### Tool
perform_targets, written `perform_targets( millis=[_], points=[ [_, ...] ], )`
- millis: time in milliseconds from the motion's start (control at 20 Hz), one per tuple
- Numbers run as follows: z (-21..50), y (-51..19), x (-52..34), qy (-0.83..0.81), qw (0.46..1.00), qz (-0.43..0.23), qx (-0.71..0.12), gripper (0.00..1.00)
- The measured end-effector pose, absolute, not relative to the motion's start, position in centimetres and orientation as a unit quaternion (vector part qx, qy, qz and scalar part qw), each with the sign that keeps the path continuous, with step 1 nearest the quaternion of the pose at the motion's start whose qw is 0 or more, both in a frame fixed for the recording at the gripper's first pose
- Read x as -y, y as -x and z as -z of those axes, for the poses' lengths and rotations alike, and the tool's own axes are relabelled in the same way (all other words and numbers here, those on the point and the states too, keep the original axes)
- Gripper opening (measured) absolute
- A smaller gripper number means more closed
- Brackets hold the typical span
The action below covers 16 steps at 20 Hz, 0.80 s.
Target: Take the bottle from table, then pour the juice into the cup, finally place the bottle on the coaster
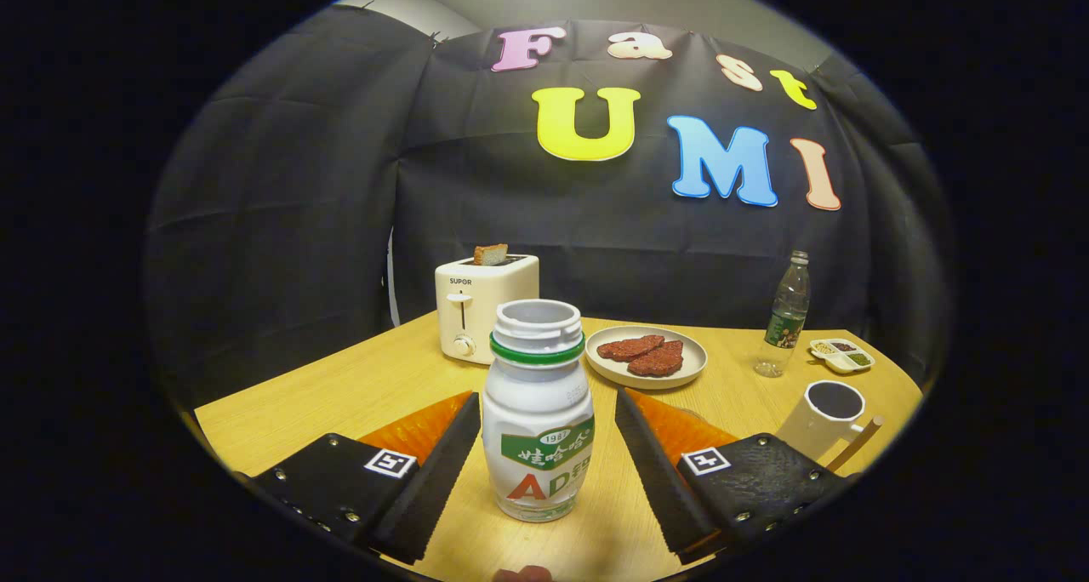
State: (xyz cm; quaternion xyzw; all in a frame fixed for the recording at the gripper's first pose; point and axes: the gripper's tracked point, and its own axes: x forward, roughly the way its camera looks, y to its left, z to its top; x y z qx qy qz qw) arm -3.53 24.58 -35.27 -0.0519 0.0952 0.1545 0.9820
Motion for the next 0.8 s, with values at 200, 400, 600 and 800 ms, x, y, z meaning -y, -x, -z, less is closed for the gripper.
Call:
perform_targets(
  millis=[200, 400, 600, 800],
  points=[
    [36.2, 2.4, -24.0, 0.050, 0.985, -0.137, -0.093, 0.98],
    [37.1, 2.2, -24.3, 0.021, 0.986, -0.131, -0.103, 0.93],
    [37.3, 1.7, -23.8, -0.003, 0.987, -0.117, -0.107, 0.71],
    [36.0, 1.2, -23.4, -0.028, 0.982, -0.139, -0.122, 0.68]
  ],
)
